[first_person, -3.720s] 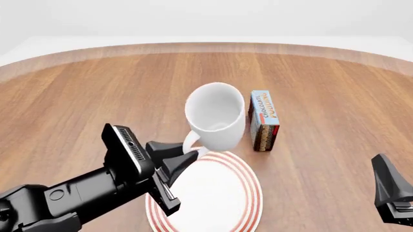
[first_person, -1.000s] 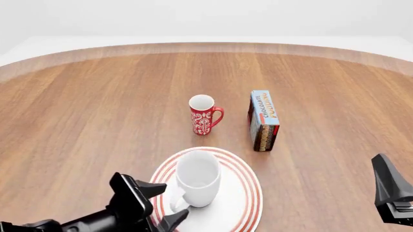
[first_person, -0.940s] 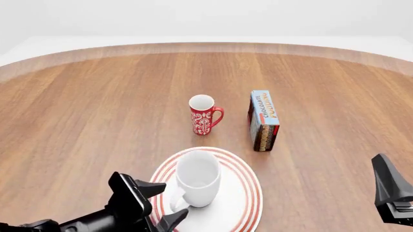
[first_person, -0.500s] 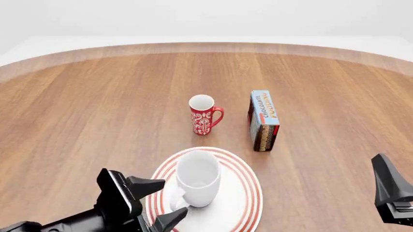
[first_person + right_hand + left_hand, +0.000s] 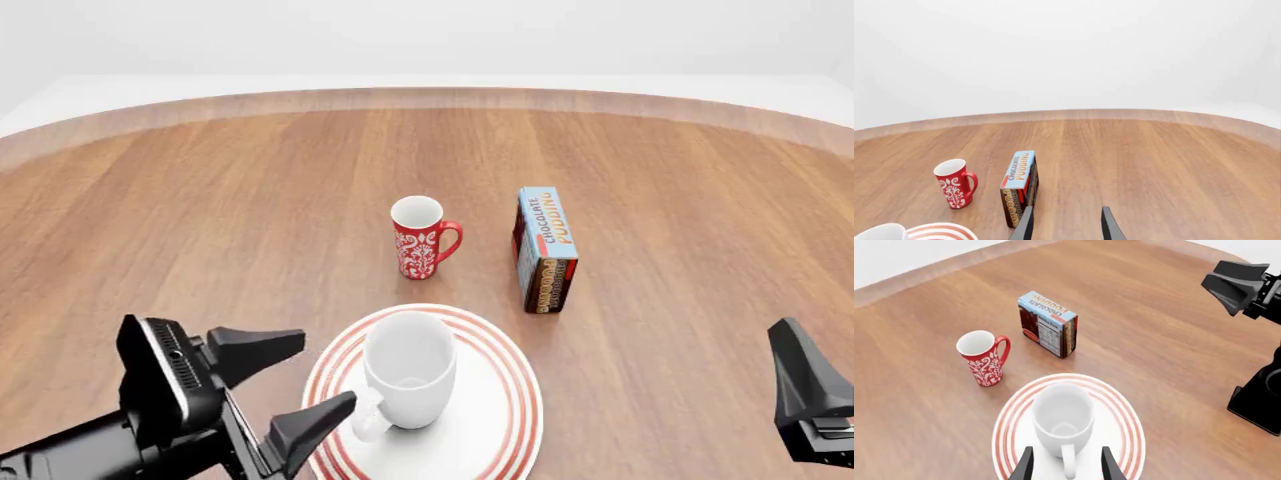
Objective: Pick up the white mug and put it on the plate, and put the chocolate pudding to the right of the plate.
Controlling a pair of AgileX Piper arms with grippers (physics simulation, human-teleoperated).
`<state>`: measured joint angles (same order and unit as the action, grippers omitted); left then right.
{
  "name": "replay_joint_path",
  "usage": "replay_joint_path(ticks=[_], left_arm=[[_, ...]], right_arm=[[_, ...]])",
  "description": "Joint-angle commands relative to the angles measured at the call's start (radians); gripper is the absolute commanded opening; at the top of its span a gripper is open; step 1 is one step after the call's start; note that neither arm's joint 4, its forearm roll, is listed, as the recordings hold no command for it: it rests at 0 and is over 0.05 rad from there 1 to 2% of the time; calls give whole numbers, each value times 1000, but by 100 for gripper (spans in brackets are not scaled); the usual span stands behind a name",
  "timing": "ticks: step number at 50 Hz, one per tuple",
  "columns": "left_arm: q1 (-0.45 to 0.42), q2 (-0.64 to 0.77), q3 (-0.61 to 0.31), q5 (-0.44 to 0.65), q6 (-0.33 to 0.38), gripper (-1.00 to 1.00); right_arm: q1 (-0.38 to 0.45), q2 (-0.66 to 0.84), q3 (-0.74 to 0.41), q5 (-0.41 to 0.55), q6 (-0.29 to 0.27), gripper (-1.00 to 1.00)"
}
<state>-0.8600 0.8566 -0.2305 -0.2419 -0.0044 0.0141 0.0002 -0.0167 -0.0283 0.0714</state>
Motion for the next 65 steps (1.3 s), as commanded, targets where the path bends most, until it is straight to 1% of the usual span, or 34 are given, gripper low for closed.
replay_joint_path(ticks=[1, 5, 13, 14, 15, 18, 19, 20, 23, 24, 29, 31, 39, 42, 43, 47, 51, 57, 60, 61, 64, 65], left_arm=[[93, -240, -54, 184, 51, 100], [134, -321, -85, 252, 71, 100], [229, -427, -101, 297, 85, 100], [229, -427, -101, 298, 85, 100], [259, -468, -106, 320, 85, 100], [280, -492, -107, 334, 89, 100], [309, -517, -111, 345, 94, 100], [309, -518, -111, 345, 94, 100], [371, -559, -125, 358, 91, 100], [380, -566, -126, 358, 92, 100], [429, -599, -133, 347, 79, 100], [440, -595, -123, 332, 73, 100], [529, -646, -105, 309, 36, 100], [541, -659, -99, 302, 26, 100], [569, -666, -85, 285, 7, 100], [565, -643, -32, 225, -3, 100], [587, -654, -22, 209, -18, 100], [631, -693, 26, 179, -44, 100], [674, -732, 50, 171, -54, 100], [674, -730, 60, 166, -56, 100], [697, -782, 89, 173, -63, 100], [717, -792, 110, 165, -76, 100]], right_arm=[[0, 0, 0, 0, -1, 100], [0, 0, 0, 1, -2, 100], [-1, 0, 0, 1, -3, 100], [0, 0, 0, 1, -4, 100], [0, 0, 0, 1, -4, 100], [-1, 0, 0, 1, -3, 100], [0, 0, 0, 1, -4, 100], [0, 0, 0, 1, -4, 100], [-1, 0, 0, 1, -5, 100], [-1, 0, 0, 1, -5, 100], [1, 0, 0, 2, -7, 100], [0, 0, 0, 2, -7, 100], [1, 0, 0, 2, -9, 100], [1, 0, -1, 2, -10, 100], [1, 0, 0, 2, -9, 100], [0, 0, 0, 2, -9, 100], [1, 0, -1, 2, -10, 100], [1, 0, -1, 2, -11, 100], [2, 0, -1, 2, -12, 100], [2, 0, -1, 2, -13, 100], [2, 0, 0, 2, -13, 100], [2, 0, 0, 2, -14, 100]])
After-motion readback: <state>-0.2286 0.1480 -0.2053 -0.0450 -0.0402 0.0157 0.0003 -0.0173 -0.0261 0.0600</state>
